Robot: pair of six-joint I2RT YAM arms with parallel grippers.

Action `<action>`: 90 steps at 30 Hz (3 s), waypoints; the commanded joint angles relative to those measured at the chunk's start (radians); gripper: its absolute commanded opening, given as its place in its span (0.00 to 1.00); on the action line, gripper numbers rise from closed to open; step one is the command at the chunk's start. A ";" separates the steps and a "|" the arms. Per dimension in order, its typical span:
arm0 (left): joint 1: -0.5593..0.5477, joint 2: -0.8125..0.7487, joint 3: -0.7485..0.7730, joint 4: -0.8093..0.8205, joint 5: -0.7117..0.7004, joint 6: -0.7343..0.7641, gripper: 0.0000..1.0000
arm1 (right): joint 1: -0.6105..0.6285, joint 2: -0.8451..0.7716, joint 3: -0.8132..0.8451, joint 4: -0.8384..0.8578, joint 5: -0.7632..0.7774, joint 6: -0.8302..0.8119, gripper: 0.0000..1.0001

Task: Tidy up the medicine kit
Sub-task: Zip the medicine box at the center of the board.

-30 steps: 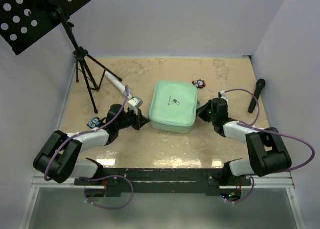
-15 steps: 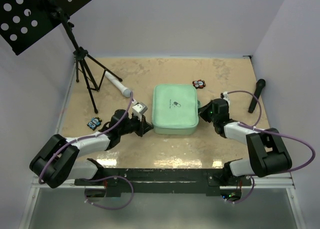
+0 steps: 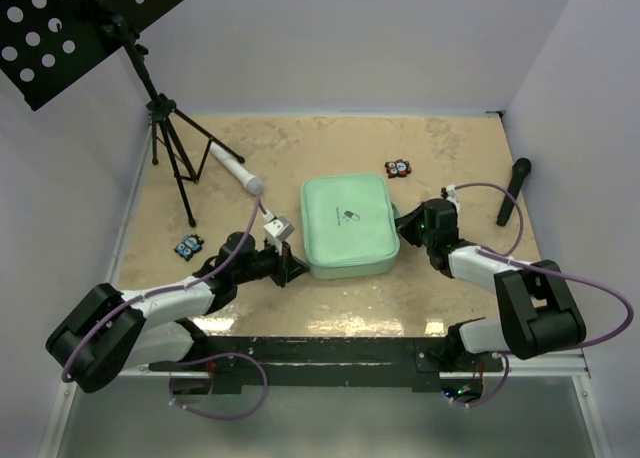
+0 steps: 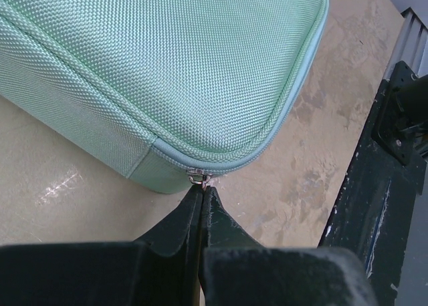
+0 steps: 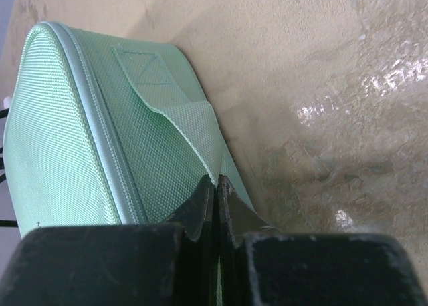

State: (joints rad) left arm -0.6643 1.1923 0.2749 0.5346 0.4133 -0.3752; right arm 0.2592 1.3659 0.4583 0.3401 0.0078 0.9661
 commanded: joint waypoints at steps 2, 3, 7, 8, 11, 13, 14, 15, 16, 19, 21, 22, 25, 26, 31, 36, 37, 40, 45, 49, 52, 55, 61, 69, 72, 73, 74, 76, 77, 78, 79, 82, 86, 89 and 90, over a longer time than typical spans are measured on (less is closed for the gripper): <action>-0.024 -0.046 -0.003 -0.011 0.067 -0.010 0.00 | 0.008 -0.025 0.006 0.043 0.021 0.040 0.00; -0.035 -0.037 -0.003 -0.012 0.068 -0.014 0.00 | 0.009 -0.024 0.005 0.046 0.021 0.042 0.00; -0.066 0.010 -0.009 -0.005 0.076 -0.033 0.00 | 0.009 -0.016 0.010 0.043 0.023 0.045 0.00; -0.076 0.015 -0.014 0.005 0.074 -0.039 0.00 | 0.009 -0.017 0.011 0.040 0.029 0.043 0.00; -0.110 0.015 -0.039 0.059 0.061 -0.071 0.00 | 0.009 -0.019 0.013 0.037 0.035 0.045 0.00; -0.126 0.013 -0.043 0.073 0.047 -0.079 0.00 | 0.009 -0.019 0.014 0.034 0.038 0.042 0.00; -0.136 0.016 -0.045 0.077 0.044 -0.082 0.00 | 0.009 -0.019 0.014 0.036 0.041 0.042 0.00; -0.144 0.015 -0.043 0.083 0.041 -0.083 0.00 | 0.009 -0.021 0.016 0.034 0.047 0.039 0.00; -0.153 0.015 -0.042 0.085 0.033 -0.087 0.00 | 0.009 -0.021 0.017 0.033 0.050 0.042 0.00; -0.182 0.013 -0.033 0.103 0.015 -0.100 0.00 | 0.009 -0.024 0.017 0.031 0.052 0.043 0.00; -0.201 0.015 -0.019 0.119 -0.005 -0.113 0.00 | 0.009 -0.027 0.016 0.028 0.055 0.043 0.00; -0.210 0.018 -0.014 0.126 -0.011 -0.117 0.00 | 0.009 -0.030 0.013 0.027 0.057 0.045 0.00; -0.242 0.039 0.006 0.145 -0.036 -0.125 0.00 | 0.009 -0.034 0.005 0.025 0.061 0.045 0.00; -0.251 0.047 0.007 0.156 -0.041 -0.126 0.00 | 0.009 -0.037 0.003 0.027 0.061 0.046 0.00; -0.259 0.056 0.004 0.176 -0.053 -0.139 0.00 | 0.009 -0.054 0.006 0.008 0.067 0.036 0.00; -0.277 0.066 0.003 0.225 -0.057 -0.169 0.00 | 0.009 -0.051 0.005 0.016 0.075 0.040 0.00; -0.282 0.072 0.006 0.229 -0.057 -0.174 0.00 | 0.009 -0.048 0.005 0.016 0.075 0.042 0.00; -0.311 0.101 0.026 0.248 -0.067 -0.183 0.00 | 0.009 -0.044 0.003 0.017 0.080 0.040 0.00; -0.369 0.168 0.044 0.320 -0.082 -0.206 0.00 | 0.009 -0.042 0.005 0.017 0.087 0.036 0.00; -0.377 0.179 0.046 0.338 -0.091 -0.206 0.00 | 0.009 -0.044 0.008 0.011 0.092 0.023 0.00; -0.377 0.144 0.037 0.308 -0.125 -0.191 0.00 | 0.008 -0.056 0.011 0.008 0.075 -0.004 0.00; -0.371 0.081 0.032 0.220 -0.172 -0.162 0.00 | 0.009 -0.088 0.011 0.002 0.072 -0.056 0.00; -0.325 -0.033 -0.011 0.125 -0.228 -0.125 0.00 | 0.009 -0.123 0.034 -0.078 0.083 -0.174 0.03; -0.244 0.022 -0.026 0.179 -0.211 -0.111 0.00 | 0.009 -0.215 0.048 -0.170 0.124 -0.231 0.51; -0.227 0.073 -0.011 0.194 -0.194 -0.099 0.00 | 0.009 -0.254 0.072 -0.208 0.141 -0.263 0.52; -0.224 0.085 -0.009 0.194 -0.192 -0.096 0.00 | 0.009 -0.277 0.083 -0.214 0.150 -0.285 0.52; -0.219 0.092 -0.008 0.194 -0.194 -0.093 0.00 | 0.011 -0.307 0.092 -0.217 0.132 -0.314 0.52; -0.213 0.093 -0.017 0.200 -0.194 -0.093 0.00 | 0.020 -0.346 0.117 -0.208 0.075 -0.369 0.53; -0.210 0.093 -0.026 0.208 -0.194 -0.096 0.00 | 0.034 -0.355 0.135 -0.220 0.073 -0.389 0.53; -0.209 0.089 -0.035 0.215 -0.194 -0.099 0.00 | 0.057 -0.363 0.157 -0.227 0.067 -0.411 0.54; -0.208 0.086 -0.042 0.223 -0.197 -0.102 0.00 | 0.083 -0.360 0.170 -0.230 0.066 -0.431 0.54; -0.208 0.082 -0.078 0.274 -0.202 -0.123 0.00 | 0.213 -0.311 0.242 -0.253 0.084 -0.470 0.54; -0.208 0.066 -0.138 0.370 -0.231 -0.149 0.00 | 0.405 -0.142 0.373 -0.302 0.124 -0.506 0.55; -0.208 0.041 -0.169 0.395 -0.263 -0.154 0.00 | 0.501 0.004 0.479 -0.360 0.202 -0.526 0.56; -0.208 0.032 -0.172 0.392 -0.275 -0.151 0.00 | 0.526 0.031 0.508 -0.377 0.222 -0.530 0.56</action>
State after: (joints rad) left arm -0.8833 1.2579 0.1406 0.8616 0.2070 -0.5163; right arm 0.6949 1.2793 0.8520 0.0662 0.1295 0.4992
